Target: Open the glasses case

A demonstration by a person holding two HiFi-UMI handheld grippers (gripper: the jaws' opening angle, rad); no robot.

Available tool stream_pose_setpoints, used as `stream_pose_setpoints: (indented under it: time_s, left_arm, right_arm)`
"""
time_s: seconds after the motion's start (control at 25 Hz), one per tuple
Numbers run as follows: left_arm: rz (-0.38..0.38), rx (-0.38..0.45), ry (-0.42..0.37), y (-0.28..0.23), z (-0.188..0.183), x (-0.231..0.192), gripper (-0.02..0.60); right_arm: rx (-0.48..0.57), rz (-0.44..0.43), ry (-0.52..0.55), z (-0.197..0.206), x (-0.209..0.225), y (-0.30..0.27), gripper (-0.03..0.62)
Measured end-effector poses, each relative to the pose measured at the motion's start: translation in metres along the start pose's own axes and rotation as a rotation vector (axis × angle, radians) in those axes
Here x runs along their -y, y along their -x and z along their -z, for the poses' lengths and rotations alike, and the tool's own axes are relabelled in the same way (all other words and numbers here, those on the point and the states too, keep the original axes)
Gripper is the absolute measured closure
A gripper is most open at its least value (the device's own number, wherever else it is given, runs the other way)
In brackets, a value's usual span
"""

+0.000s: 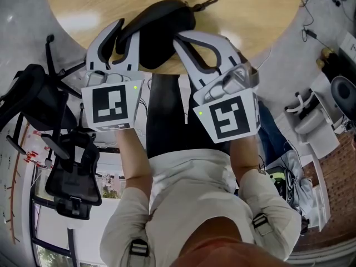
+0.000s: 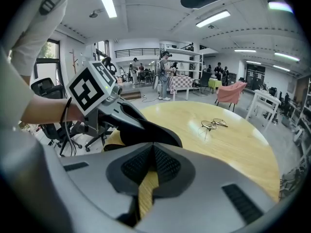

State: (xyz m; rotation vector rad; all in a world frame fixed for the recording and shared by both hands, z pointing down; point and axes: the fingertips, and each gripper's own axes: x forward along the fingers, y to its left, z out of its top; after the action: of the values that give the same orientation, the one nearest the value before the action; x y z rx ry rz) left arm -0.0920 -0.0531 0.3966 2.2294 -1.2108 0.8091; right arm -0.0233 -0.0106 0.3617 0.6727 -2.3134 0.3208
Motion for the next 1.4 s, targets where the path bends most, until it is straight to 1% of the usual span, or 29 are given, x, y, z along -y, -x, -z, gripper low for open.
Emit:
stream_pose_setpoints:
  time_s: [0.4, 0.68, 1.4]
  left_arm:
    - [-0.015, -0.002, 0.028, -0.0029, 0.0001, -0.0024, 0.474]
    - [-0.021, -0.002, 0.019, -0.0041, -0.0016, -0.0003, 0.474]
    - [-0.019, -0.001, 0.018, -0.0042, 0.0004, -0.0016, 0.474]
  right_arm:
    - [0.001, 0.015, -0.011, 0.008, 0.0013, 0.0035, 0.574]
    - [0.015, 0.024, -0.033, 0.0083, 0.0043, 0.0046, 0.574]
    - [0.01, 0.025, -0.031, 0.0096, 0.003, 0.0029, 0.576]
